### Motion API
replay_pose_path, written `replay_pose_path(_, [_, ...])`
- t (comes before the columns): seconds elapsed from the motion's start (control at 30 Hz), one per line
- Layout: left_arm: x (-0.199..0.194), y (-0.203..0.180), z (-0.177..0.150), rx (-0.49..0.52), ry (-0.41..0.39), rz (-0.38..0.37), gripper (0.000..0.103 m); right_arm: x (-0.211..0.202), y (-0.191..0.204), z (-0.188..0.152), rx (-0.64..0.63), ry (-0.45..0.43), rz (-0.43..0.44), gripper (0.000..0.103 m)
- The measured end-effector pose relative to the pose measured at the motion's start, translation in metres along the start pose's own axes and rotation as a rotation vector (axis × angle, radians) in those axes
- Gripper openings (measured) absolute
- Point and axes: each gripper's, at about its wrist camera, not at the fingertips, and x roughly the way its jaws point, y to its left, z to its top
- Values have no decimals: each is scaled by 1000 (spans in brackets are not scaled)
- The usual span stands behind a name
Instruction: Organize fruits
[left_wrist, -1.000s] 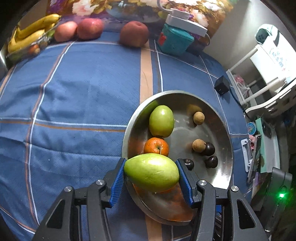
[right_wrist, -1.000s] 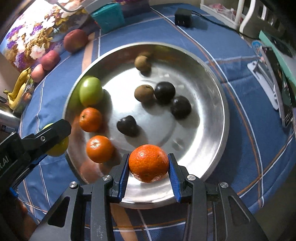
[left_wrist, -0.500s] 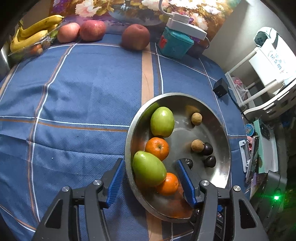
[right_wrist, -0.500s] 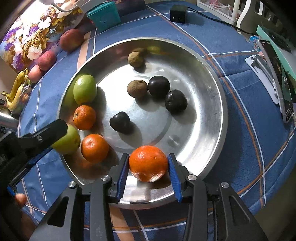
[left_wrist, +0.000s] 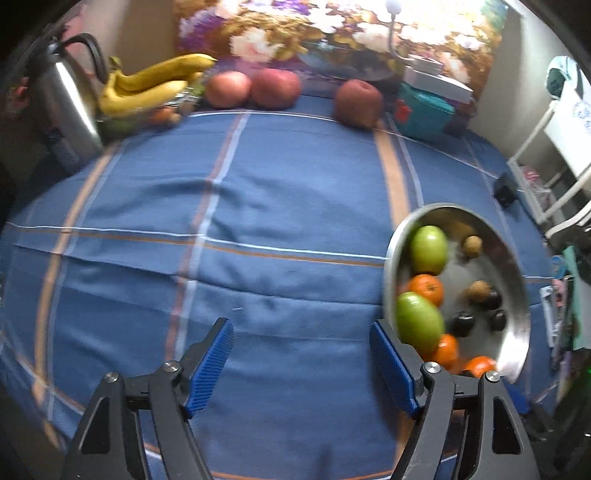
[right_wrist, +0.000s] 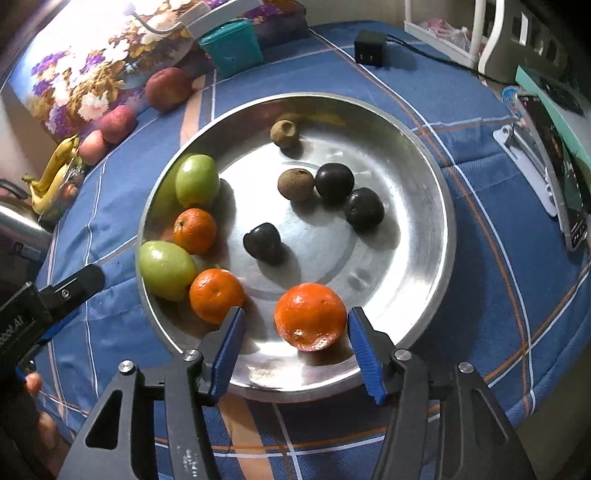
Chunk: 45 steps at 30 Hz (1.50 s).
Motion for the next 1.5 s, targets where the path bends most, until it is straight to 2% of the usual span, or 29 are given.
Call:
replay_pose_path(0.03, [-1,4,-2,1,-1,16,79,-2,2,-2,-10,-12,-2,68])
replay_pose_path(0.1, [-5,10,-6,12,-7,57,79,-4,6,-4,-28,-37,-2,84])
replay_pose_path(0.13, [-7,13,-8,19,-8,68,79,-7,9,-7,-43,-51,-8,85])
replay_pose_path(0.3, [-18,23,-23,34,-26,97,80,-11,24,-18,-85,-67,-38,85])
replay_pose_path(0.37, [-23,27,-29,28,-36,106,95,-16,29,-24,-97,-75,-43,85])
replay_pose_path(0.4, [-27,31,-33,19,-47,114,97,-17,30,-25,-102,-78,-42,86])
replay_pose_path(0.63, [-38,44,-42,1,-71,160,98,-27,39,-35,-127,-101,-45,86])
replay_pose_path(0.8, [-35,45,-47,21,-42,177,98,-31,43,-37,-144,-114,-52,86])
replay_pose_path(1.07, [-31,42,-54,56,-34,194,100,-34,45,-39,-147,-134,-65,86])
replay_pose_path(1.5, [-26,44,-56,58,-21,187,103,-37,41,-40,-133,-152,-68,86])
